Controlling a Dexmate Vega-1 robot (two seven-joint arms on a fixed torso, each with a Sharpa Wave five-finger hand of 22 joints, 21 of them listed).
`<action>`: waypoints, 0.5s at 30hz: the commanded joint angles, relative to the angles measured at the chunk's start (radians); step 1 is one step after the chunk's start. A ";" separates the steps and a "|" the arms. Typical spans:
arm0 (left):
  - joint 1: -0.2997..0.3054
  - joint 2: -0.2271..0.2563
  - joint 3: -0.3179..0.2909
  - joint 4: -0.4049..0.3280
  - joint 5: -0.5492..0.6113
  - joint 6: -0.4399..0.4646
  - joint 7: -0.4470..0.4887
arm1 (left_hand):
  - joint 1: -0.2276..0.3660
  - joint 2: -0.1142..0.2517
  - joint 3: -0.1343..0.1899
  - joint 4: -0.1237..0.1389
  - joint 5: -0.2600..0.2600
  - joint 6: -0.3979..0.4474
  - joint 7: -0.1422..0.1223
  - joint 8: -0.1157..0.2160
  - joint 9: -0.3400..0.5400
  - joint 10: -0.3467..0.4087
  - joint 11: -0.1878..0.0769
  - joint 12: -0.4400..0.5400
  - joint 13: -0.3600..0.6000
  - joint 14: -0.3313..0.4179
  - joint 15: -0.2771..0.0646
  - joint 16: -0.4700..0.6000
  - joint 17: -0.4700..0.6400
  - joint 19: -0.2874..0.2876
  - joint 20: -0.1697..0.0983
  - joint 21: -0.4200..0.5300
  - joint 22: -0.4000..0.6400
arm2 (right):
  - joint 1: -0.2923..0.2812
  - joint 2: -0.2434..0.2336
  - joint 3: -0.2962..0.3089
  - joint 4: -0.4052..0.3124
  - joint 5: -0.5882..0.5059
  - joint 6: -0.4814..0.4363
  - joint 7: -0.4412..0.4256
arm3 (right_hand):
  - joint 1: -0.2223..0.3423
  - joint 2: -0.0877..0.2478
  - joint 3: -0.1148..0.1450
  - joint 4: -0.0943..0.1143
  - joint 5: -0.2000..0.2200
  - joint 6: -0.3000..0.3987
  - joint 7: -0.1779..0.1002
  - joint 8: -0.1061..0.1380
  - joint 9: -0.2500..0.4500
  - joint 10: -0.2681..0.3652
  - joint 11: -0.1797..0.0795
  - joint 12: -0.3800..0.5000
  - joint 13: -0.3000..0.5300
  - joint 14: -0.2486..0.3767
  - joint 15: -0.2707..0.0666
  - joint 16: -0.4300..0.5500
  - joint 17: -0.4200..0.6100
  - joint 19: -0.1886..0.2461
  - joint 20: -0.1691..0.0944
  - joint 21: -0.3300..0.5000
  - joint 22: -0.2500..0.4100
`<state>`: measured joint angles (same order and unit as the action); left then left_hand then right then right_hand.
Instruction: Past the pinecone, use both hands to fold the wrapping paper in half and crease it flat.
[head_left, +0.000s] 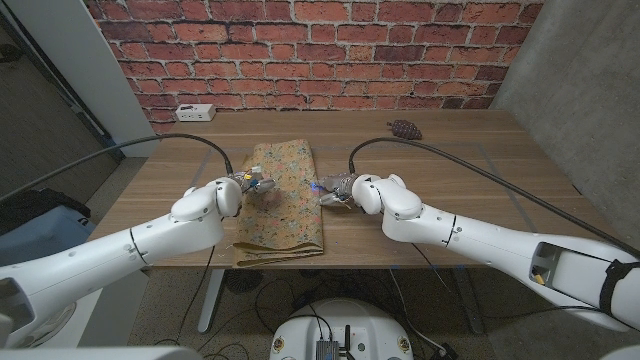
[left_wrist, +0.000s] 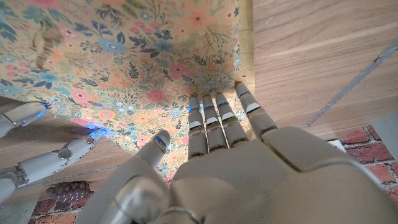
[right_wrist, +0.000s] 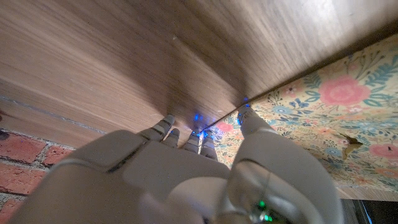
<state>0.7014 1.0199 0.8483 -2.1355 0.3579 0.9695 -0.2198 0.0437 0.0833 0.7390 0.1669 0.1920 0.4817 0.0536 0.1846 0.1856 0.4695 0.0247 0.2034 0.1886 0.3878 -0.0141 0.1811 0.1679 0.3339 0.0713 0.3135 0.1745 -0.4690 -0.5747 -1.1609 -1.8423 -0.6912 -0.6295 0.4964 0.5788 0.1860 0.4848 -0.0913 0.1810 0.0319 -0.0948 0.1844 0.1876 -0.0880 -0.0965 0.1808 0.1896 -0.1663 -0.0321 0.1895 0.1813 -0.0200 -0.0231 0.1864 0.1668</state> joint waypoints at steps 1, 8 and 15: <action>-0.018 -0.013 0.013 0.017 0.006 -0.007 -0.007 | -0.010 0.073 0.005 0.002 0.006 -0.002 -0.002 0.000 0.003 -0.005 -0.001 -0.001 0.005 -0.002 0.004 -0.003 0.003 0.009 -0.003 -0.004 0.005 | -0.093 -0.055 0.116 -0.121 0.013 0.073 -0.125 | -0.008 -0.014 -0.011 0.004 0.000 -0.002 -0.004 0.007 0.002 0.009 0.003 0.010 0.002 -0.045 -0.029 0.007 0.004 0.012 0.001 0.010 0.009; -0.027 -0.021 0.022 0.023 0.017 -0.004 -0.013 | -0.011 0.073 0.005 0.003 0.006 -0.005 0.001 0.000 0.003 -0.004 0.000 0.000 0.005 -0.003 0.005 -0.003 0.003 0.010 -0.004 -0.006 0.005 | -0.144 -0.085 0.153 -0.183 0.015 0.091 -0.119 | -0.022 -0.015 -0.021 0.014 -0.002 0.002 -0.005 0.009 0.002 0.018 0.002 0.014 0.002 -0.039 -0.031 0.011 0.006 0.019 0.004 0.012 0.009; -0.034 -0.023 0.028 0.028 0.023 -0.013 -0.021 | -0.012 0.073 0.005 0.003 0.006 -0.009 0.005 0.000 0.003 -0.007 0.002 -0.001 0.005 -0.004 0.005 -0.003 0.003 0.011 -0.003 -0.007 0.006 | -0.188 -0.106 0.167 -0.213 0.025 0.097 -0.081 | -0.030 -0.015 -0.027 0.020 -0.003 0.006 -0.005 0.011 0.003 0.024 0.000 0.016 0.002 -0.034 -0.032 0.014 0.007 0.021 0.006 0.013 0.009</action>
<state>0.6793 1.0034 0.8656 -2.1159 0.3699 0.9631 -0.2305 0.0437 0.0834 0.7390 0.1668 0.1920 0.4766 0.0588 0.1837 0.1855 0.4654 0.0257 0.2003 0.1883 0.3842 -0.0105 0.1811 0.1679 0.3378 0.0673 0.3075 0.1745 -0.5867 -0.6444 -1.0399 -1.9893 -0.6801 -0.5564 0.3989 0.5593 0.1674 0.4620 -0.0743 0.1814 0.0320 -0.0948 0.1889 0.1888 -0.0691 -0.0930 0.1926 0.1898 -0.1663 -0.0321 0.1973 0.1842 -0.0067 -0.0178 0.1928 0.1749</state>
